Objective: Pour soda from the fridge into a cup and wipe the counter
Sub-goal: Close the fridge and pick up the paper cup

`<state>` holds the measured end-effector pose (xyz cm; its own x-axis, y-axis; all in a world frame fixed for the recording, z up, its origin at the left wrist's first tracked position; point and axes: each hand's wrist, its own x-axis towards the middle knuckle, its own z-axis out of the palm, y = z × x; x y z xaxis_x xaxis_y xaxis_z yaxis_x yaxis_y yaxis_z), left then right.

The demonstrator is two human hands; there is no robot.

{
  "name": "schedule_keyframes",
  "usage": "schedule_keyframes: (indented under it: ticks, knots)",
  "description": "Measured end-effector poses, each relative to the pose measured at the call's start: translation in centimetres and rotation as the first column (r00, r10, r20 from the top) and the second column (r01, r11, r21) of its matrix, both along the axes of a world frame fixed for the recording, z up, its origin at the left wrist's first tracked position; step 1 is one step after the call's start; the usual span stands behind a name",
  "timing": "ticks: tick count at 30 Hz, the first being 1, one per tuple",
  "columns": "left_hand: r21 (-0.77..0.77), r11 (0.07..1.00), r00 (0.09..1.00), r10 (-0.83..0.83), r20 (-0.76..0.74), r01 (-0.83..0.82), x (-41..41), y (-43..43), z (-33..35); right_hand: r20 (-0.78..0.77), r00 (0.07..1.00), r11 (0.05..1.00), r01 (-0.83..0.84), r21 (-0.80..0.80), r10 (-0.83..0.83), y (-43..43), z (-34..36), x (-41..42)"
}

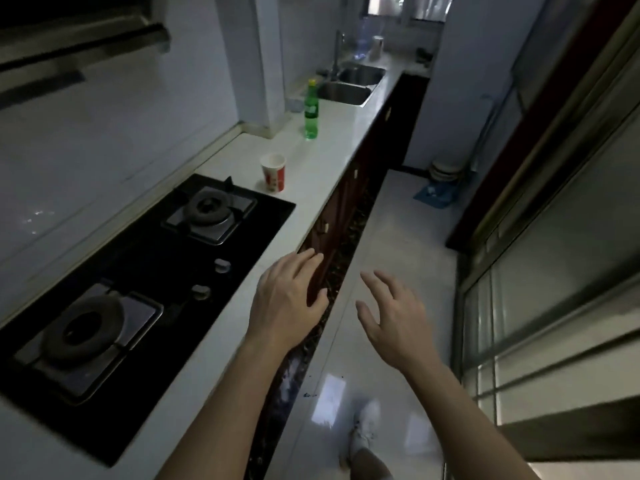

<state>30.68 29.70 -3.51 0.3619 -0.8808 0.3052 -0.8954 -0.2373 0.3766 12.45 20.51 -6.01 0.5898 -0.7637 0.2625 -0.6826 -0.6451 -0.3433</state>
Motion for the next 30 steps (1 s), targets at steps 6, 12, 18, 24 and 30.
schedule_keyframes:
  ticks: [6,12,18,24,30]
  knots:
    - [0.057,0.990,0.991,-0.134,0.022,0.133,-2.0,-11.6,-0.5,0.009,0.993,0.992,0.120,0.036,-0.120,-9.4,-1.3,-2.7]
    - [0.046,0.978,0.977,-0.207,0.047,0.205,-3.2,-23.1,-0.3,0.019,0.984,0.983,0.179,0.032,-0.180,-19.6,-0.7,-3.9]
    - [0.073,0.964,0.964,-0.258,0.057,0.254,-4.8,-34.2,0.1,0.044,0.974,0.975,0.220,0.016,-0.220,-30.1,-0.1,-5.8]
    - [0.088,0.950,0.949,-0.307,0.072,0.301,-4.9,-42.0,-0.2,0.063,0.971,0.973,0.228,0.046,-0.231,-36.7,-0.9,-5.7]
    - [0.086,0.947,0.946,-0.317,0.069,0.310,-3.7,-49.7,-1.8,0.057,0.969,0.970,0.240,0.043,-0.242,-43.8,-1.7,-4.1]
